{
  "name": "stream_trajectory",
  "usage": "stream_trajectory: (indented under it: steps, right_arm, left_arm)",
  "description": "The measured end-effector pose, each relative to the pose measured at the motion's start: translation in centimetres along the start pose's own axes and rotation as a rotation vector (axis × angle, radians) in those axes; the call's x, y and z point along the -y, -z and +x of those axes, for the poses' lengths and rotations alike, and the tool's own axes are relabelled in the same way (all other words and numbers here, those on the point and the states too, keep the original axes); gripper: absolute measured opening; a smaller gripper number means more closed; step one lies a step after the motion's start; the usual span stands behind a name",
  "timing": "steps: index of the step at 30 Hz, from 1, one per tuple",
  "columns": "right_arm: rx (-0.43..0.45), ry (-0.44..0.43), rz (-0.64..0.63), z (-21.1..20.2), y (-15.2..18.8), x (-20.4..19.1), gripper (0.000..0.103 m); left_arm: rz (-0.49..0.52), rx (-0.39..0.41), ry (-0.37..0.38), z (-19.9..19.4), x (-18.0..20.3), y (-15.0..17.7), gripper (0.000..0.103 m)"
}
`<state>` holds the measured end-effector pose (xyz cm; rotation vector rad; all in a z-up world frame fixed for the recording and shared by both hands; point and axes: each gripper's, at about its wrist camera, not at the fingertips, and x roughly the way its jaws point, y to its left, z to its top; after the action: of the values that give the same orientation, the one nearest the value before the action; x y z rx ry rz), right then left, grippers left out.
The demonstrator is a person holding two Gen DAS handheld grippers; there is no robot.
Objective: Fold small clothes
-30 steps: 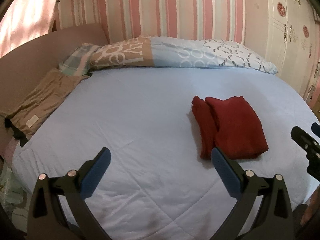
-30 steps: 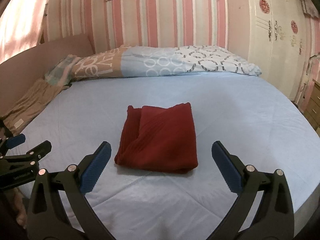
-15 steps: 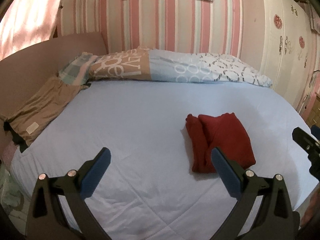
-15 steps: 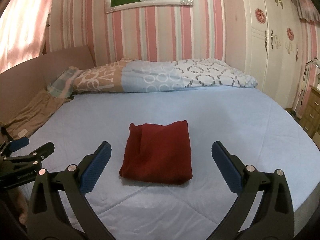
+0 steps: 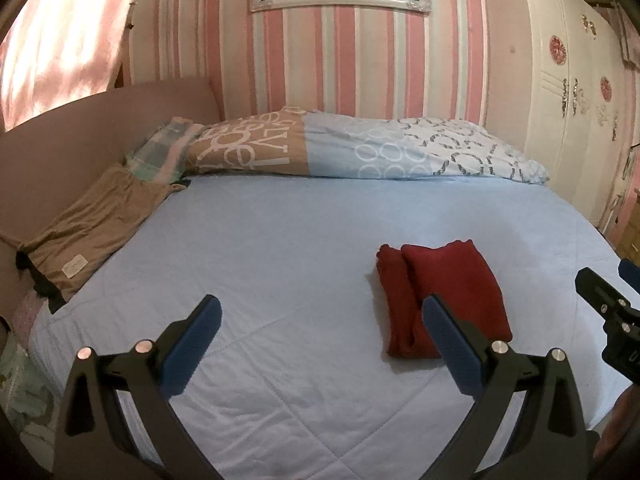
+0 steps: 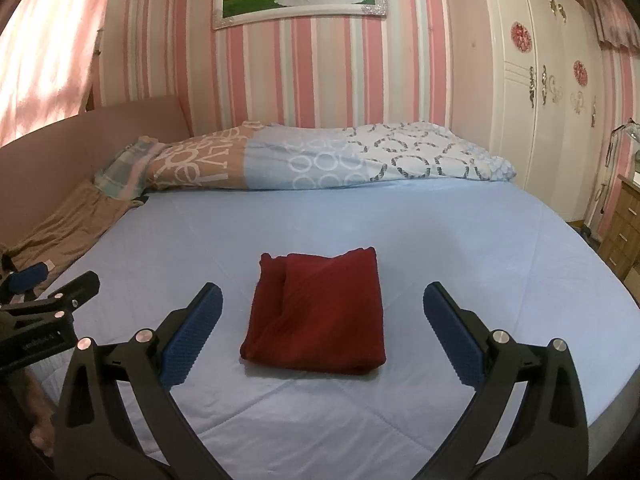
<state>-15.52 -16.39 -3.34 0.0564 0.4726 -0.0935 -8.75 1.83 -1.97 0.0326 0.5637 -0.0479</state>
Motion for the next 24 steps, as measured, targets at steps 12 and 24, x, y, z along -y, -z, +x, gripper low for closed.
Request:
stream_trajectory:
  steps: [12,24]
  right_arm:
    - [0.010,0.005,-0.007,0.00,-0.10,-0.21,0.100]
    - [0.014,0.008,-0.007,0.01,-0.18,-0.29,0.100]
  left_arm:
    - [0.001,-0.004,-0.022,-0.21,-0.01,-0.26,0.101]
    - [0.010,0.001,-0.024,-0.33,0.37,-0.45,0.101]
